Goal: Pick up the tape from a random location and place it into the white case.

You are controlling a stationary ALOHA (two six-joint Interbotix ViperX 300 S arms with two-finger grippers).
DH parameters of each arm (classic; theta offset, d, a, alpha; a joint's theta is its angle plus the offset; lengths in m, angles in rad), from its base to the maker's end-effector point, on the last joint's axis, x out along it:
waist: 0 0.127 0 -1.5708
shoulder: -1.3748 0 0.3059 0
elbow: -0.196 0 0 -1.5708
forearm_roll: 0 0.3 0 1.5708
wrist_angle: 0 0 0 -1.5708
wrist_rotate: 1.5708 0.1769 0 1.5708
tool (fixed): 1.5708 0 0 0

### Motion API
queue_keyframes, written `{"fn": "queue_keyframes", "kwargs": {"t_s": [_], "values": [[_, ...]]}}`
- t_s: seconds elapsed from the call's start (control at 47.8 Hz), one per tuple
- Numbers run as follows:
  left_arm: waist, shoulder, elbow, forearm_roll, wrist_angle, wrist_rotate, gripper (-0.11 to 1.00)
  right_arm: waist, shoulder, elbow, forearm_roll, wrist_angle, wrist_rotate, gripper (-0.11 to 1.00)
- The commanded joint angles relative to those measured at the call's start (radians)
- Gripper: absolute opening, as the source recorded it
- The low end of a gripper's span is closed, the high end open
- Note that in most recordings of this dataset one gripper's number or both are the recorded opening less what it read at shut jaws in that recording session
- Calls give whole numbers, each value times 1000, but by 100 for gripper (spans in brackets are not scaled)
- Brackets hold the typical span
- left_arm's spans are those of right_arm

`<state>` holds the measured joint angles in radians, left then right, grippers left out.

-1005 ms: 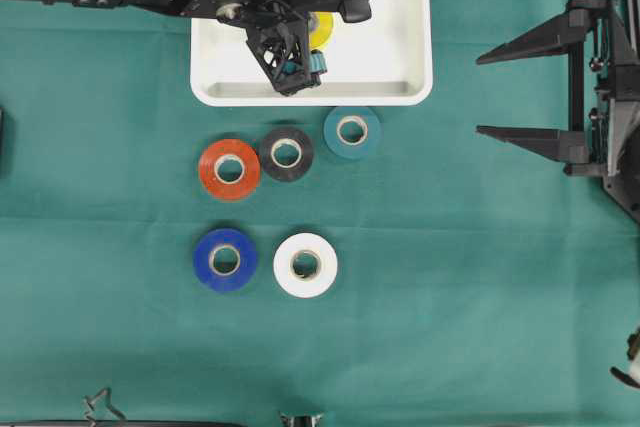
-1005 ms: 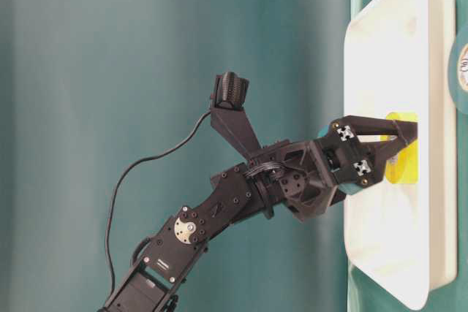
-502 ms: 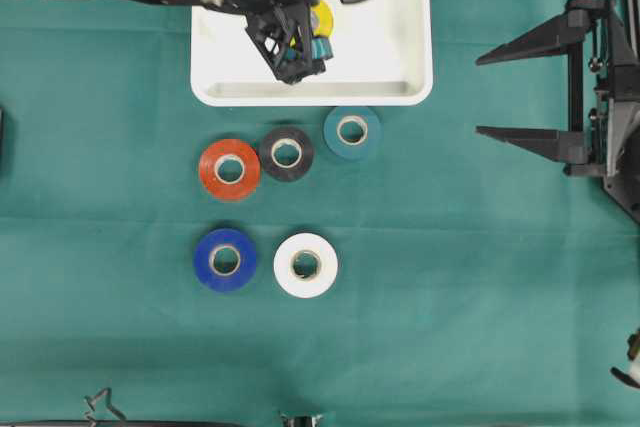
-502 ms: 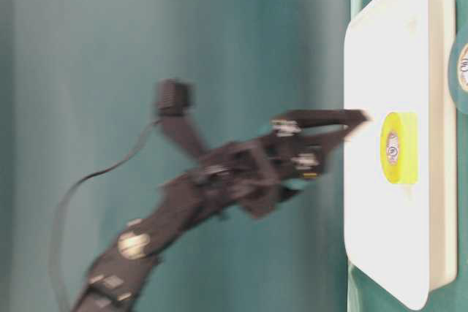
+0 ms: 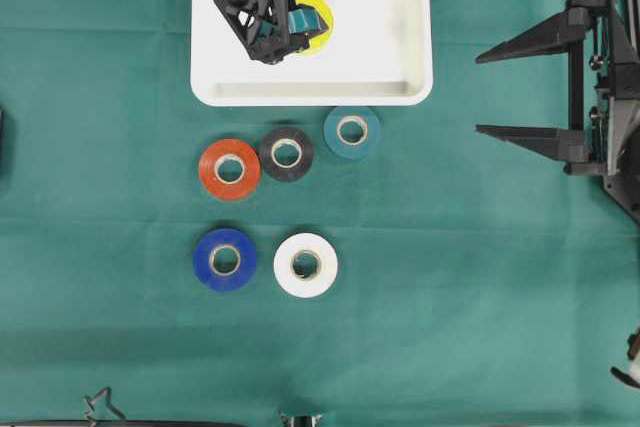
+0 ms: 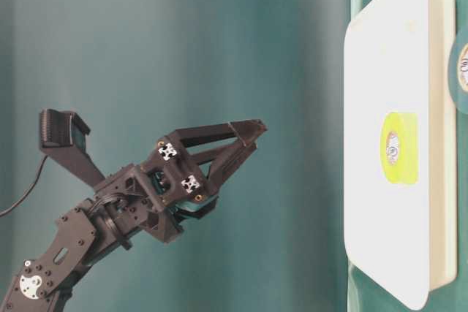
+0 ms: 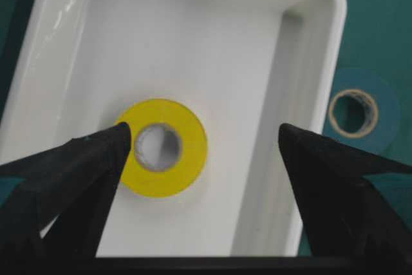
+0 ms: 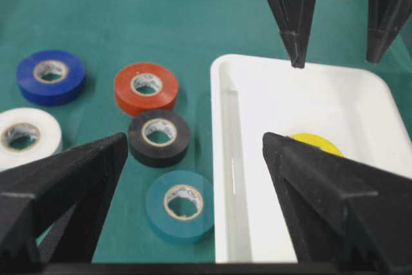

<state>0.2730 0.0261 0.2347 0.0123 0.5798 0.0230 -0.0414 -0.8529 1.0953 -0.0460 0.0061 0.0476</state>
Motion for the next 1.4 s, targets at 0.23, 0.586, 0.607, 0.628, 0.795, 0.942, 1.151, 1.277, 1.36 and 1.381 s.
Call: {"fn": "queue_keyframes", "kwargs": {"t_s": [0.23,0.586,0.607,0.628,0.795,0.942,1.151,1.277,1.36,1.381], "values": [[-2,-31,-17,-2,-2,0,99,-2,3,-28,-2,-6,-2,91],[-44,-38,-14,-2,12,-2,99,-2,3,-29,-2,-3,-2,91],[-52,-40,-14,-2,12,-2,99,-2,5,-29,-3,-3,-2,91],[-63,-40,-12,-3,11,-2,99,-2,3,-29,-3,-3,-2,91],[-153,-54,-6,-3,5,-5,99,-2,3,-29,-3,-5,-2,91],[-202,-71,-5,-3,2,-5,99,-2,3,-29,-3,-6,-2,91],[-206,-178,74,-3,-21,-6,99,-2,-5,-32,-3,-3,0,91],[-206,-278,170,-3,-83,-6,99,-2,-15,-35,-3,-3,0,91],[-204,-350,247,-3,-138,-6,99,-2,-21,-34,-3,-2,-2,91],[-204,-368,267,-5,-152,-6,99,-2,-21,-35,-3,0,-2,91]]}}
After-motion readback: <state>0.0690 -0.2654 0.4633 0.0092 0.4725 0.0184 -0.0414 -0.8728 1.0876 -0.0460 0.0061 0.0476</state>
